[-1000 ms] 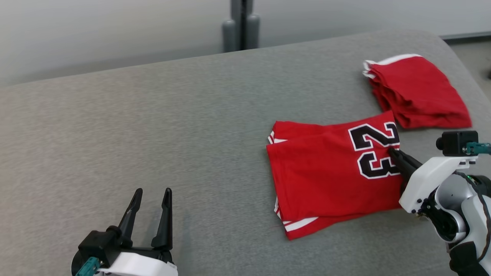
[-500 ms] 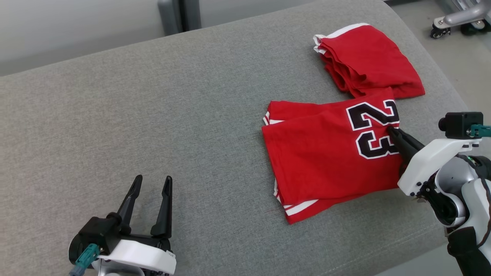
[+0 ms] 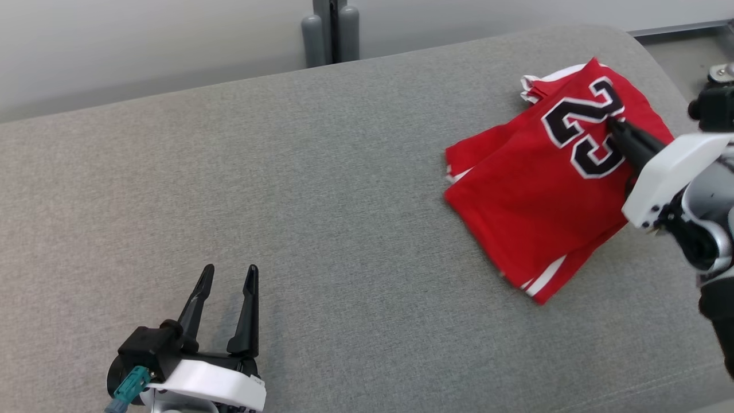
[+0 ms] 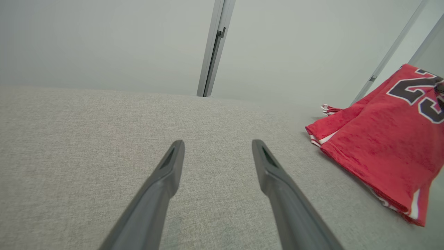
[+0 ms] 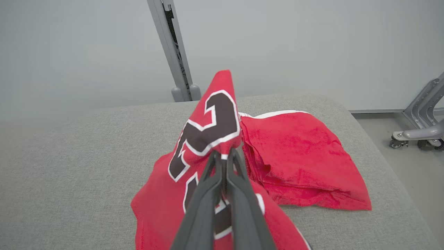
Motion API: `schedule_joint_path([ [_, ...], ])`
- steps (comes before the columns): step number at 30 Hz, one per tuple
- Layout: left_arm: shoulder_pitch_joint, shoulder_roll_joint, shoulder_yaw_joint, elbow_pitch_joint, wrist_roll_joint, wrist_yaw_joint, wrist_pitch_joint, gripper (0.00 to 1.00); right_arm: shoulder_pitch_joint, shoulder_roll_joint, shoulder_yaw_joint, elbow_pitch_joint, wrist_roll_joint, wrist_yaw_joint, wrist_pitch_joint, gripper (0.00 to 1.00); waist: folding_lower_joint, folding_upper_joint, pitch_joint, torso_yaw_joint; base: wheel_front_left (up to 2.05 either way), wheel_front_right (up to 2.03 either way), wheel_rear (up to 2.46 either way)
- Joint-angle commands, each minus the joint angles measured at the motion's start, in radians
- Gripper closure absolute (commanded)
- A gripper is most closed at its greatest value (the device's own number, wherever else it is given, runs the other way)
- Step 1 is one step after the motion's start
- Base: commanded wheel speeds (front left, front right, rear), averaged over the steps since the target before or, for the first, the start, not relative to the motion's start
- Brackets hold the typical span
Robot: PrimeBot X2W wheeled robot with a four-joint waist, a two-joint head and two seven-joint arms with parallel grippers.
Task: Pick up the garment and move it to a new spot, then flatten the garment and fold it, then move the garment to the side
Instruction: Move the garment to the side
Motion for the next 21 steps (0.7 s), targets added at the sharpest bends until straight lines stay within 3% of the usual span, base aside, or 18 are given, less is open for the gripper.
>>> schedule_joint_path([
  [1, -0.001, 0.001, 0.002, -0.002, -0.002, 0.002, -0.004, 0.00, -0.026, -0.015, -0.003, 0.008, -0.013, 0.000, 0.010, 1.00, 0.0000, 0.0000, -0.001, 0.011, 0.00, 0.00, 0.00],
  [8, -0.003, -0.001, 0.010, -0.019, 0.003, 0.004, -0.004, 0.00, -0.157, -0.057, 0.017, 0.056, -0.052, 0.000, 0.047, 1.00, 0.0000, 0.0000, 0.022, 0.036, 0.00, 0.00, 0.00],
  [21, -0.033, 0.004, 0.010, -0.022, 0.021, -0.007, -0.004, 0.00, -0.338, -0.132, 0.102, 0.190, -0.051, 0.000, 0.016, 1.00, 0.0000, 0.0000, 0.079, 0.066, 0.00, 0.00, 0.00],
])
